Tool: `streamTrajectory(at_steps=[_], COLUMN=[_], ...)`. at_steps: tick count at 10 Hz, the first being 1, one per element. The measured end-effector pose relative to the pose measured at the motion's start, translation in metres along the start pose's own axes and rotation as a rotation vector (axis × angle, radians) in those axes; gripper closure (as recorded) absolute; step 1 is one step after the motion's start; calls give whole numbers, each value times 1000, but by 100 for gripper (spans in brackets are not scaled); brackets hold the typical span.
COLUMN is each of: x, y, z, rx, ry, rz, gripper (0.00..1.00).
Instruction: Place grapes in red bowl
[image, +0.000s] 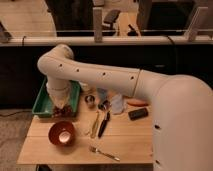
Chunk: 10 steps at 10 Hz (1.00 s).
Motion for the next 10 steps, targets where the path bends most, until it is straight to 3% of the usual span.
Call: streamTrajectory(at_steps=[10], x=[-17], y=[11], z=[9], rx=[-6], ry=[11], rz=[-6], gripper=[100])
